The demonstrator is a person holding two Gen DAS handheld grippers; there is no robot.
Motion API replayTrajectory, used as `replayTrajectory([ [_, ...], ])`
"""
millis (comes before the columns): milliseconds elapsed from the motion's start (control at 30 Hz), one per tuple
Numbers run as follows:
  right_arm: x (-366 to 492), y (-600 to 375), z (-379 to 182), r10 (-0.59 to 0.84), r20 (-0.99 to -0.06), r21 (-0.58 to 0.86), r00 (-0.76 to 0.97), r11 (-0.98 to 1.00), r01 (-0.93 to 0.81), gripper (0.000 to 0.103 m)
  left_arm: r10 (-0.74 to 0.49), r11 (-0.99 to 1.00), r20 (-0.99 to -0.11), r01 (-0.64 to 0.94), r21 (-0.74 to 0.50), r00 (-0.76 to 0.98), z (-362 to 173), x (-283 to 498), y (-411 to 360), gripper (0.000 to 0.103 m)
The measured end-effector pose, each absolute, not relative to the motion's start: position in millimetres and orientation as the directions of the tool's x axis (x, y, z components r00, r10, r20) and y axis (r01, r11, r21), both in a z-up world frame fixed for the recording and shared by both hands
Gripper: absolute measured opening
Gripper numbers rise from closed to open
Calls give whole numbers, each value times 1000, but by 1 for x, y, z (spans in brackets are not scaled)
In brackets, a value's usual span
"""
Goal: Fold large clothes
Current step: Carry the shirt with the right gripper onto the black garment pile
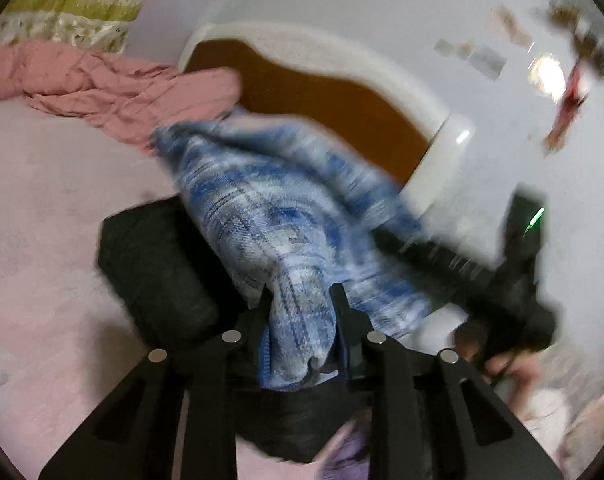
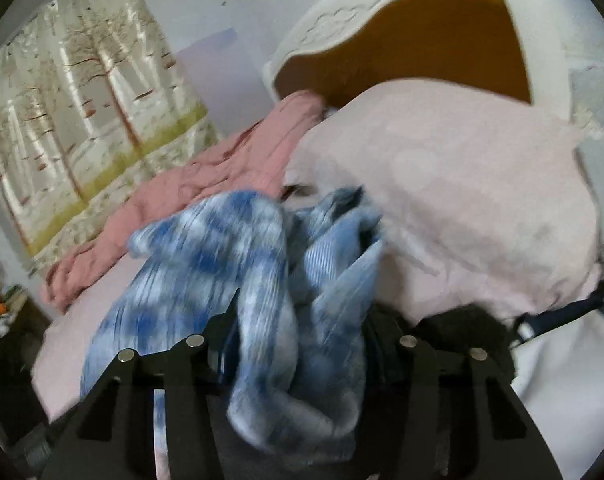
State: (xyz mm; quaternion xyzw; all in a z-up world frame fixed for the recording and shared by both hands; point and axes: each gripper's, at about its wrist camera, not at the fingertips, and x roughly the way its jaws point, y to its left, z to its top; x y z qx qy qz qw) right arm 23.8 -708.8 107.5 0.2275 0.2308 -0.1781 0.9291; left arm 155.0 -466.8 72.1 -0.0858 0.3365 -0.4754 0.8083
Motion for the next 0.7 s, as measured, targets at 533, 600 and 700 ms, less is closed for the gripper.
replayTrajectory([
  [533,3,-649,134,-469,-420,28,777,849,528,80,-738,650,-402,730,-210,542,76,141,-416,81],
  [600,6,-635,149,-445,-381,-11,810,879,477,80,-727,662,-411,720,-206,551,81,145,-421,81],
  [700,33,-624,170,-299,-475,-7,828,942,337,64,-732,649,-460,719,-248,502,74,157,-440,81],
])
